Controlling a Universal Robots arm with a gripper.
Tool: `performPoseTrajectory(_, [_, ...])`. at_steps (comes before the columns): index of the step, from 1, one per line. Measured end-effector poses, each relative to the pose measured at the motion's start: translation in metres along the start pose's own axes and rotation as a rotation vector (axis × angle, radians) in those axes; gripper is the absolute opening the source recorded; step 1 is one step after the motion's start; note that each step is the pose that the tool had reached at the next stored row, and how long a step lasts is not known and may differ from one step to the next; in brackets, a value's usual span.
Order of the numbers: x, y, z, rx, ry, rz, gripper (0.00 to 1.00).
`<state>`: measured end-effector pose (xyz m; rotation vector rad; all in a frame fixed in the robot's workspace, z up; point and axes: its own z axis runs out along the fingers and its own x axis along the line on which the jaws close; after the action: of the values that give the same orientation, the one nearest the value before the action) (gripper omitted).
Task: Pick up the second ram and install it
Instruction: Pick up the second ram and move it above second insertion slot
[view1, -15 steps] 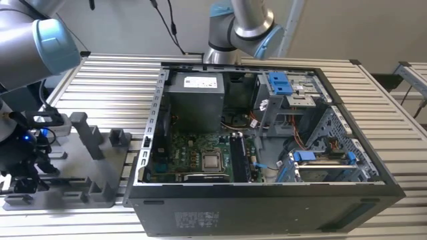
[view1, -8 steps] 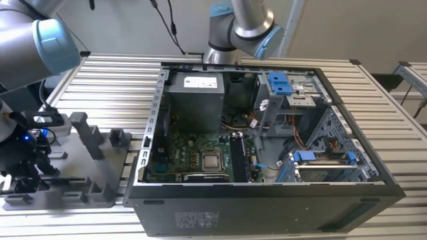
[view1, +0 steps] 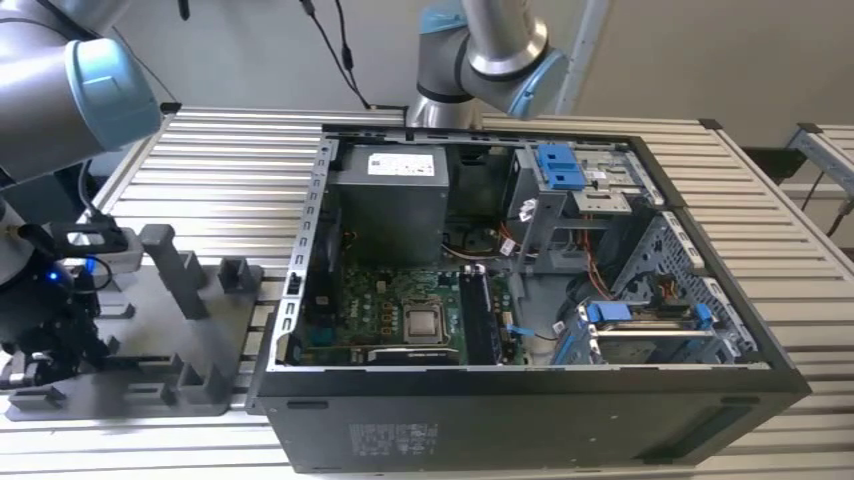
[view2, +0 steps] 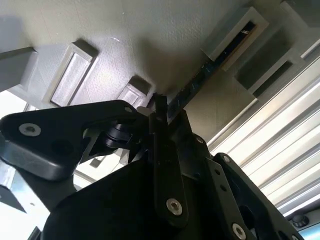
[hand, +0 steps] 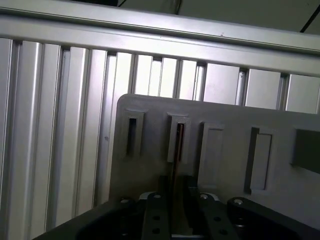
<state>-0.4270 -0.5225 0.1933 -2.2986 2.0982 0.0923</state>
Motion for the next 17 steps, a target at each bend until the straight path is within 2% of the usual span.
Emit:
performPoseTrajectory(3, [0.0000, 0.0000, 0.0001, 0.0000, 0.0000, 0.000, 0.25])
performPoseTrajectory(4, [0.0001, 0.0000, 0.0001, 0.0000, 0.0000, 0.000, 0.17])
performPoseTrajectory(17, [0.0003, 0.0000, 0.0007, 0.0000, 0.0000, 0.000, 0.15])
